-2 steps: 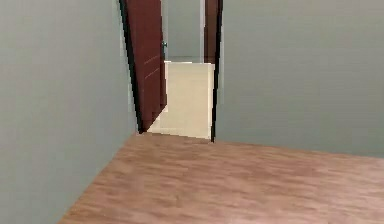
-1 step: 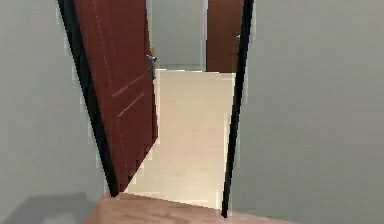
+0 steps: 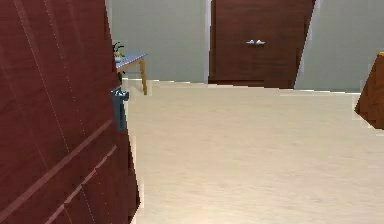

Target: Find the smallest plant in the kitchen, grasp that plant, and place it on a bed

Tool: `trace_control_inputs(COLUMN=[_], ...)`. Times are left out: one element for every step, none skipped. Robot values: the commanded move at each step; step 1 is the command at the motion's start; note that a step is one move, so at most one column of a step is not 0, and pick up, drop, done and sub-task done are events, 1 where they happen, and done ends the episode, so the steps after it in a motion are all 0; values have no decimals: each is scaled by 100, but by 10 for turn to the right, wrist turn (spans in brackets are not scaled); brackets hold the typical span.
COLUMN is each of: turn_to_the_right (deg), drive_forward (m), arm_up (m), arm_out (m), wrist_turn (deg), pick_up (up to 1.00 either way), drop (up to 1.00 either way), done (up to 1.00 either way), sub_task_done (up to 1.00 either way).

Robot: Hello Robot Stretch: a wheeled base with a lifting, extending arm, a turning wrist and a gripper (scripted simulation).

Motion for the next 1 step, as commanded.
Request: trace_control_inputs(turn_to_the_right=[0], drive_forward=[25], arm_up=[0], arm_out=[0], wrist_turn=[0], pick_up=[0], drop=[0], done=[0], sub_task_done=[0])
